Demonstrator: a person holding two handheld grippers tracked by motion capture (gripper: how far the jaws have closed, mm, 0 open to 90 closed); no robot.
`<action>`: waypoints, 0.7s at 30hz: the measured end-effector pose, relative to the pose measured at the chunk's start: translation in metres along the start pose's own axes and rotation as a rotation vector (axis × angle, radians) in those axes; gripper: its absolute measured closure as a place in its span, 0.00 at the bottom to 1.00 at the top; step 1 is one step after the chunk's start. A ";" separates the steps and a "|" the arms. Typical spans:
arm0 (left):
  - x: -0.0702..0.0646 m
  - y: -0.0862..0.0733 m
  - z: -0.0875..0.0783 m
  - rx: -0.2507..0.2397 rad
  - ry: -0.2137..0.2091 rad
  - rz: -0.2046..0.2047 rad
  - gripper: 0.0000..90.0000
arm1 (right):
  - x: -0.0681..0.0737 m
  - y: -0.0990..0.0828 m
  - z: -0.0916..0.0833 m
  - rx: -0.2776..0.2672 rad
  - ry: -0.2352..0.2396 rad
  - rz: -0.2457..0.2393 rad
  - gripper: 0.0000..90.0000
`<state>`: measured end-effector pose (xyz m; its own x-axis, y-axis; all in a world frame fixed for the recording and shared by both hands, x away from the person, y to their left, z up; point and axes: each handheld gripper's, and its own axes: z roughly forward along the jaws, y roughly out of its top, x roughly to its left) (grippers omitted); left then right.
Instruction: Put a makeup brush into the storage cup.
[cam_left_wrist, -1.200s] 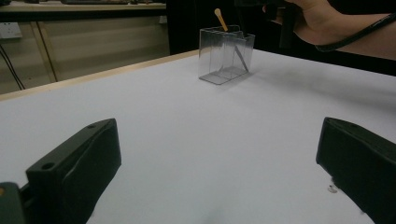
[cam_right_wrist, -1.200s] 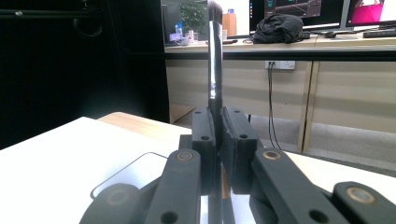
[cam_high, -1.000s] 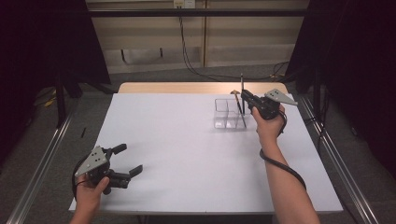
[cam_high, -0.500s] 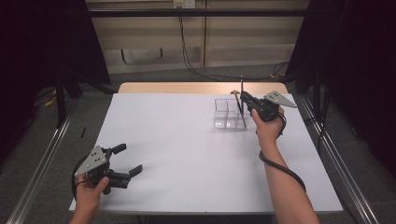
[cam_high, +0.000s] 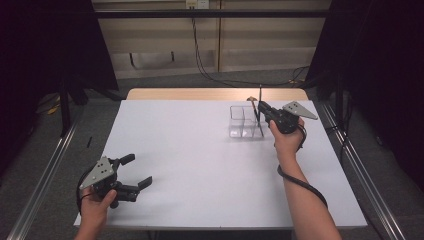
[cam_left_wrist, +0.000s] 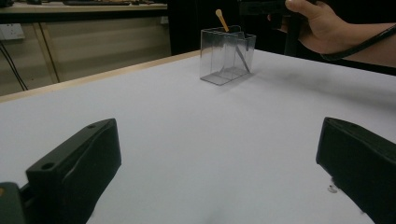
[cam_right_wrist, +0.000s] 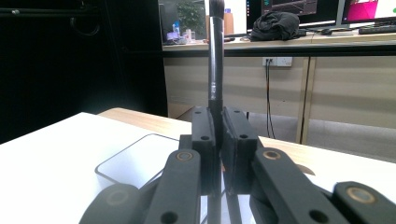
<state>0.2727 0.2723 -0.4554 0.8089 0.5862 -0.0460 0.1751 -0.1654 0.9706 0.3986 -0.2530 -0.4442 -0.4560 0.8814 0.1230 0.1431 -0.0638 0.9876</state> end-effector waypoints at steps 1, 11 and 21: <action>0.000 0.000 0.000 0.001 -0.001 0.000 0.00 | 0.000 0.000 0.000 0.000 -0.001 -0.001 0.94; -0.001 0.000 0.000 0.001 -0.001 0.003 0.00 | -0.001 -0.001 -0.003 0.005 -0.005 -0.003 0.94; -0.001 0.001 0.000 0.002 -0.001 0.008 0.00 | 0.001 -0.002 -0.004 0.010 -0.002 0.001 0.94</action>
<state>0.2718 0.2716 -0.4548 0.8109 0.5839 -0.0390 0.1701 -0.1714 0.9704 0.3941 -0.2545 -0.4460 -0.4542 0.8823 0.1237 0.1526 -0.0597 0.9865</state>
